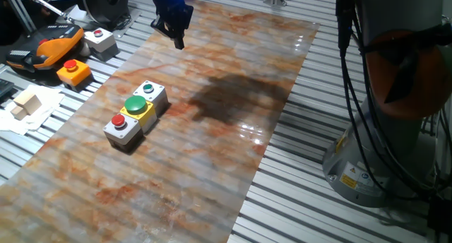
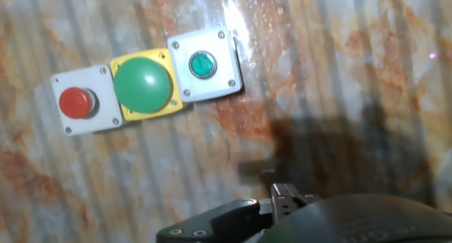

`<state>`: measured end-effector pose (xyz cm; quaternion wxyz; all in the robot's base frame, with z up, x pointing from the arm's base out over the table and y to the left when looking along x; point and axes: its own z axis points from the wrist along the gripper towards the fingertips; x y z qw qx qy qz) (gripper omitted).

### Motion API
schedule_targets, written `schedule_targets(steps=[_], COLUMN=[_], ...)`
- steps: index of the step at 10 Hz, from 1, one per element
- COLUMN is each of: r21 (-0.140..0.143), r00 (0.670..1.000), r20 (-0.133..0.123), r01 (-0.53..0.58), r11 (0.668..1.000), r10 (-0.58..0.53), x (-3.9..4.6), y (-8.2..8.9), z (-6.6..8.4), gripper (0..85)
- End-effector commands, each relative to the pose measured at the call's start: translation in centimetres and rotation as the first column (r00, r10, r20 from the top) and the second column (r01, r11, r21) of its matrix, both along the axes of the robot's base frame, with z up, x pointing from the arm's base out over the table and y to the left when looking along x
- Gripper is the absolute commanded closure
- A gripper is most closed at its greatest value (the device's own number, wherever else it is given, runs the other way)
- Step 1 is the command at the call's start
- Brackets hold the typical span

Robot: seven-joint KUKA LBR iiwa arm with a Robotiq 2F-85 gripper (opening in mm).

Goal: Press three buttons from left to right in sequence

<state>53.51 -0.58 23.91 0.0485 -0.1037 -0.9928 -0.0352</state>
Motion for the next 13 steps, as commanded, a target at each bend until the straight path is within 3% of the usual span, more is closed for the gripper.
schedule_targets(steps=[1, 5, 8, 9, 11, 13], r21=[0.001, 0.017, -0.015, -0.001, -0.021, 0.007], r00=[1.0, 1.0, 1.0, 1.0, 1.0, 1.0], r20=[0.003, 0.0, 0.007, -0.008, -0.017, -0.005], r01=[0.003, 0.012, 0.025, 0.023, -0.011, -0.002], r11=[1.0, 1.0, 1.0, 1.0, 1.0, 1.0], r10=[-0.003, -0.012, -0.025, -0.023, 0.01, 0.002], x=[0.07, 0.13, -0.11, 0.02, -0.48, -0.68], y=[-0.06, -0.14, 0.12, -0.02, 0.47, 0.63], z=[0.02, 0.38, 0.39, 0.34, 0.24, -0.02], gripper=[85.0, 85.0, 85.0, 85.0, 85.0, 85.0])
